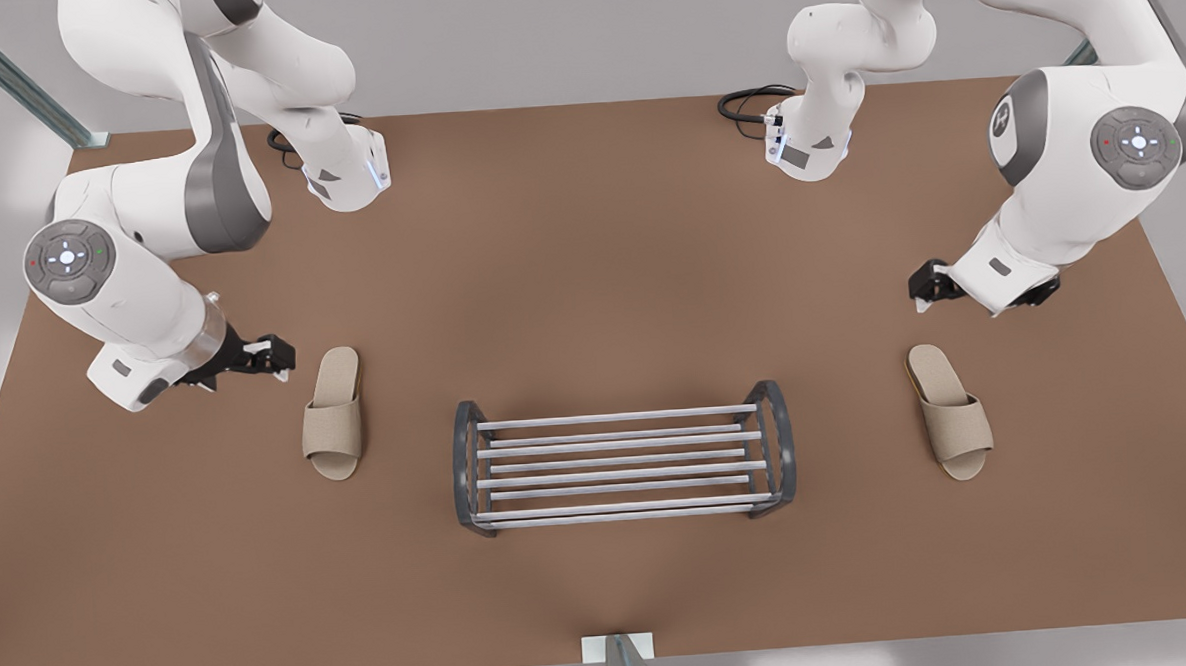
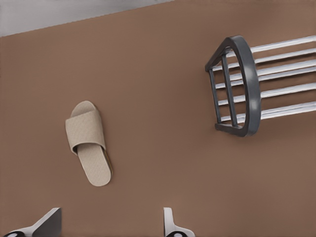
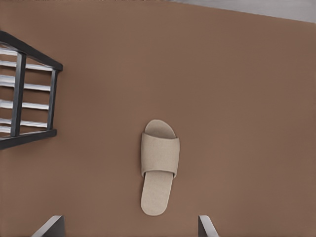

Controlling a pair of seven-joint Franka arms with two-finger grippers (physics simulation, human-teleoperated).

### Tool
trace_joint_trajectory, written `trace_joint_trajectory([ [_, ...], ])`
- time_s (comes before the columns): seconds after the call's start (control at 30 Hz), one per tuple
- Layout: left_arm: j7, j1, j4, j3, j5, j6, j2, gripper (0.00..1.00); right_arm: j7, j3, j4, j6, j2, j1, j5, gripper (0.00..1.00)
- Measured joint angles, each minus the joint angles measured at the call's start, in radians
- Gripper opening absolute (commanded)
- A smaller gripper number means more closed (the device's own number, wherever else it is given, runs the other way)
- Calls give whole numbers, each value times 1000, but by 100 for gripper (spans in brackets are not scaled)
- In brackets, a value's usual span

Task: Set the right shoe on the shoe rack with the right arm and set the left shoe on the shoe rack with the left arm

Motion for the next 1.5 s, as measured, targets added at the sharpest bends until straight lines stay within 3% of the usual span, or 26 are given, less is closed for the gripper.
trace_joint_trajectory([
  [0.17, -15, -41, 8, -26, 78, -23, 33, 100, 3, 7, -59, 2, 117, 28, 20, 100],
  [0.27, -32, -395, 9, -36, 299, -166, 123, 100, -9, 8, -346, 149, 118, -71, 15, 100],
  [0.33, -42, -528, -19, -38, 459, -252, 201, 100, -22, 12, -547, 282, 37, -121, 15, 100],
  [0.4, -52, -567, -187, -37, 630, -301, 222, 100, -36, 26, -635, 388, -6, -152, 26, 100],
  [0.47, -73, -574, -415, -34, 749, -286, 185, 100, -59, 100, -739, 514, -24, -263, 57, 100],
  [0.57, -194, -571, -692, 19, 839, -152, 118, 100, -98, 198, -849, 717, -22, -400, 82, 100],
  [0.67, -444, -570, -806, 114, 879, 115, 117, 100, -133, 214, -885, 879, -13, -425, 92, 100],
  [0.77, -804, -569, -817, 217, 1036, 416, 138, 100, -164, 216, -888, 992, 11, -427, 94, 100],
  [0.9, -1310, -565, -809, 367, 1242, 650, 140, 100, -207, 215, -887, 1077, 27, -455, 92, 100],
  [1.13, -2000, -560, -902, 529, 1685, 994, 163, 100, -264, 211, -875, 997, 17, -493, 76, 100],
  [1.3, -2351, -456, -875, 556, 2020, 1153, 203, 100, -292, 202, -839, 949, 42, -513, 41, 100],
  [1.5, -2660, -375, -742, 557, 2248, 1228, 328, 100, -309, 202, -854, 915, 49, -518, 23, 100],
])
